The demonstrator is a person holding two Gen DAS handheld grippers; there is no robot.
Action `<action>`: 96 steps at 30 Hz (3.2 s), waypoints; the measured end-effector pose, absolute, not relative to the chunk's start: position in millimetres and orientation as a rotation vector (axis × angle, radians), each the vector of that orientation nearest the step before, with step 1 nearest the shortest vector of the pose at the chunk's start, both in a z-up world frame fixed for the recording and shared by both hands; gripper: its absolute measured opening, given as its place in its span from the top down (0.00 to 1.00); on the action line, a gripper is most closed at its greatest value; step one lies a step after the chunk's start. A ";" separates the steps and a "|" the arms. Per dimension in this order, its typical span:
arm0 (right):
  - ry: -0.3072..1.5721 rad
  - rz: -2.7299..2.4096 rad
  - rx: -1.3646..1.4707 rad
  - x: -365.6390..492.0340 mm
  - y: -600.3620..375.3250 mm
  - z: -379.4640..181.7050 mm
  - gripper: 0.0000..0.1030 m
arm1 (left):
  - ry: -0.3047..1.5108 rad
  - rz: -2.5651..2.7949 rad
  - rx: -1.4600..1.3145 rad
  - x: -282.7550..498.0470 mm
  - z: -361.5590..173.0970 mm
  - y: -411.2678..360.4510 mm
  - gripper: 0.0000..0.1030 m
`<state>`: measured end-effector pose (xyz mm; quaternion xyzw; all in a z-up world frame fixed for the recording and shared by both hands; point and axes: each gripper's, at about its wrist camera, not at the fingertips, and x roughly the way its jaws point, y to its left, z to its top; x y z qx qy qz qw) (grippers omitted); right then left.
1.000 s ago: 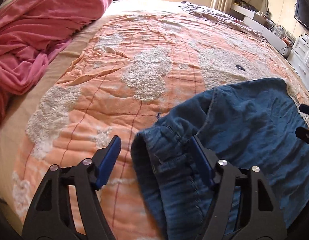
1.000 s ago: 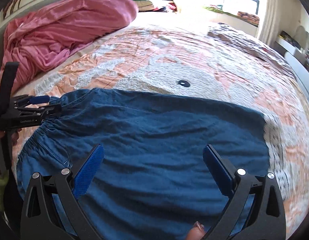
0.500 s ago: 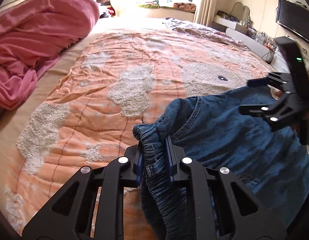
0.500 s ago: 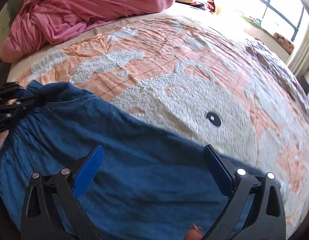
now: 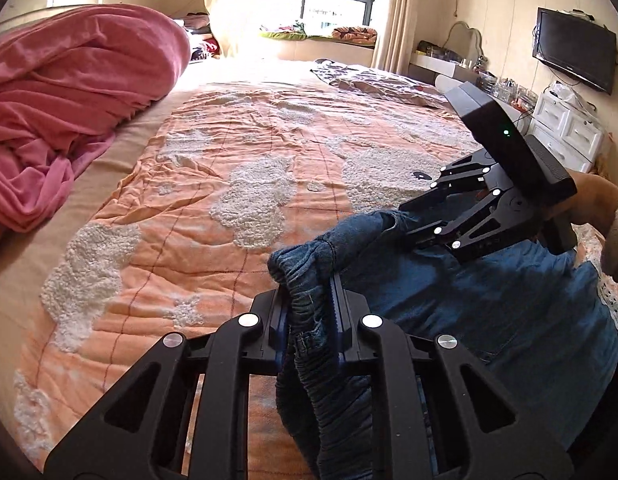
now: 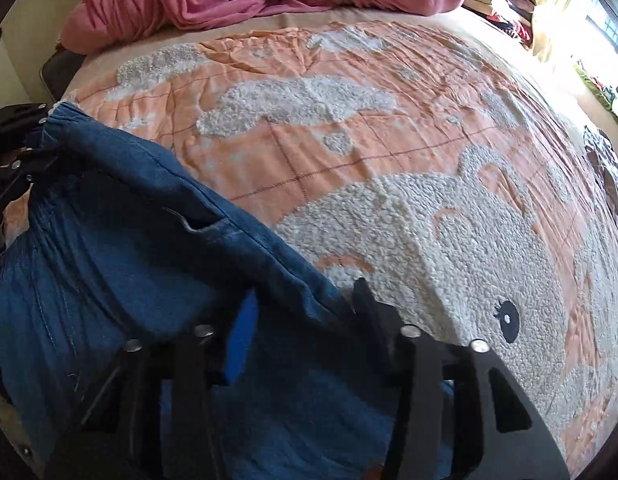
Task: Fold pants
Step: 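Lift the waistband with both grippers and fold the pants over onto themselves, then open both grippers and release the folded pants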
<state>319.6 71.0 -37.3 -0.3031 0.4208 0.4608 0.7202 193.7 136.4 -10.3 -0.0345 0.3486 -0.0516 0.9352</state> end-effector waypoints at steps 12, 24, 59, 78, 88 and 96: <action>0.744 0.853 -0.416 252.2 15.2 19.2 0.92 | 0.688 -0.094 -0.074 181.6 -6.0 135.4 0.90; 0.630 0.800 -0.319 147.7 -28.6 54.1 0.92 | 0.543 -0.046 0.043 97.7 21.4 91.3 0.89; 0.784 0.866 -0.213 6.0 -42.1 -35.5 0.80 | 0.700 -0.144 -0.011 31.1 30.8 38.3 0.70; 0.891 0.674 -0.107 60.8 -56.2 -41.2 0.60 | 0.817 -0.099 0.079 39.3 -35.2 35.2 0.71; 0.713 0.649 0.027 42.8 -114.4 3.4 0.47 | 0.725 -0.136 0.021 22.2 -1.4 32.9 0.60; 0.708 0.484 0.095 49.4 -172.2 5.8 0.35 | 0.631 -0.214 0.056 8.1 39.4 3.3 0.49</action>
